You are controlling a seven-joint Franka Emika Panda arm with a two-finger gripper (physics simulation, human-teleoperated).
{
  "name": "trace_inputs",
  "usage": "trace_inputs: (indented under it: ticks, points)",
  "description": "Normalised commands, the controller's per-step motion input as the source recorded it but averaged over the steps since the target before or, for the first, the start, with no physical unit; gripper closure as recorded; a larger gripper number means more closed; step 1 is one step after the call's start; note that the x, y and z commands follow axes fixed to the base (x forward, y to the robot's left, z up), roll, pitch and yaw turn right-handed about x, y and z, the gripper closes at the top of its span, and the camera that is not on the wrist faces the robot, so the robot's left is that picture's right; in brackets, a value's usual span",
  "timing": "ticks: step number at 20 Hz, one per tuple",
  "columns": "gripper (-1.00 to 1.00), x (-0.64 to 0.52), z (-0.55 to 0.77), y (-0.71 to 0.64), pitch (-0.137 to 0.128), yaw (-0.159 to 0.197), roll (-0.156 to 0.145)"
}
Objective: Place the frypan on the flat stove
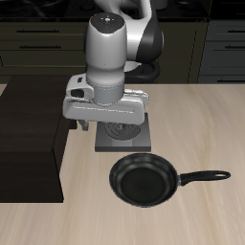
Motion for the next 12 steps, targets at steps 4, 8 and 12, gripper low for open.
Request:
trace_inputs:
  ticks: [4, 8, 12]
  points:
    - [-1.0, 0.02, -0.35, -0.08, 0.044, -0.024, 0.005]
    - [-1.0, -0.06, -0.19, -0.02, 0.003, 0.009, 0.01]
    - [-1.0, -0.05, -0.29, 0.01, 0.024, 0.007, 0.018]
